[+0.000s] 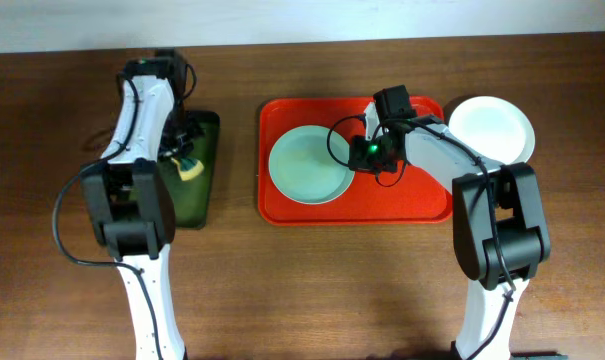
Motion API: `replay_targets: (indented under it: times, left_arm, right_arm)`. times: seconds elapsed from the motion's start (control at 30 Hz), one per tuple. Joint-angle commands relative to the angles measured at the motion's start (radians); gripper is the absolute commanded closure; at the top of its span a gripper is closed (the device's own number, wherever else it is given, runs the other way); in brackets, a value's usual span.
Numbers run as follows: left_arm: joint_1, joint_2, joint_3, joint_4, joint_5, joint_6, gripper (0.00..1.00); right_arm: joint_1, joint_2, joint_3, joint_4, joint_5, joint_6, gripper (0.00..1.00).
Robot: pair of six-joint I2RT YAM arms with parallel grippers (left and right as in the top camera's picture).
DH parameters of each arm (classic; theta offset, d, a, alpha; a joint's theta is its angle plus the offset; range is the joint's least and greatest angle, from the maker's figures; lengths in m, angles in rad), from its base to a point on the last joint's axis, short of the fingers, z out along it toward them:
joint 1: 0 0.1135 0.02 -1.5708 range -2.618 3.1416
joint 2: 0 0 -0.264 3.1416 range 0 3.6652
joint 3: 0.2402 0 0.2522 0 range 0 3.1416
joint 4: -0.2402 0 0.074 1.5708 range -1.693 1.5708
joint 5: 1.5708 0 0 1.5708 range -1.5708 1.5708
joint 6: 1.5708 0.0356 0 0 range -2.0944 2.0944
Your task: Clean dirty plates on tray and stack at the side
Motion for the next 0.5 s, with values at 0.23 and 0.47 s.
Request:
replay_targets:
  times: [0.23, 0.47]
  left_arm:
    - [0.178, -0.008, 0.367, -0.304, 0.076, 0.037, 0.58]
    - [0.228, -0.013, 0.484, -0.323, 0.075, 0.100, 0.01]
  right_arm:
    - [-0.005, -0.020, 0.091, -0.128, 0.014, -0.061, 0.96]
    - [0.194, -0.056, 0.648, -0.660, 0.901, -0.127, 0.96]
